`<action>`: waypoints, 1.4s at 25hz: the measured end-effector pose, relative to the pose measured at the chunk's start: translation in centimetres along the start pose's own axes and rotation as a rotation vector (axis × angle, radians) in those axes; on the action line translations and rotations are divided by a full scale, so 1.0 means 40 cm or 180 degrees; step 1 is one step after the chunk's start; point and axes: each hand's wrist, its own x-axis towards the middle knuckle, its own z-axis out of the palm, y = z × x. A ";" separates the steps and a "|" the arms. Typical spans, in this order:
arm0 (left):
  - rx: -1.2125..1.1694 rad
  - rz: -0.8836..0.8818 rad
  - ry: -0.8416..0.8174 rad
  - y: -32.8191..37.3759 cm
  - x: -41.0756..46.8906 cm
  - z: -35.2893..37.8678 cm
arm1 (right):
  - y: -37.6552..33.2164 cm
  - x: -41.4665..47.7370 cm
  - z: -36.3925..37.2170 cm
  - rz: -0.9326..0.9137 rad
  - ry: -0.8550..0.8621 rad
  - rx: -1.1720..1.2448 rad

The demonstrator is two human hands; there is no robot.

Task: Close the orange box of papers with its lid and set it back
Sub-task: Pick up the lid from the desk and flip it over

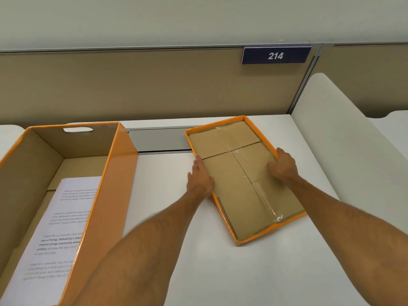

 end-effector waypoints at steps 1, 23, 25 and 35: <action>-0.0147 -0.0094 -0.0026 0.002 0.000 -0.008 | -0.005 -0.002 0.002 0.0191 0.0088 0.0200; -0.1588 0.0464 0.1266 -0.060 -0.112 -0.642 | -0.492 -0.202 -0.161 -0.0084 0.0247 0.1190; -0.1583 0.0467 0.1341 -0.112 -0.133 -0.722 | -0.570 -0.243 -0.143 -0.0205 0.0166 0.1221; -0.2063 0.0352 0.1523 -0.420 -0.245 -1.030 | -0.892 -0.484 0.042 -0.0397 -0.0100 0.1315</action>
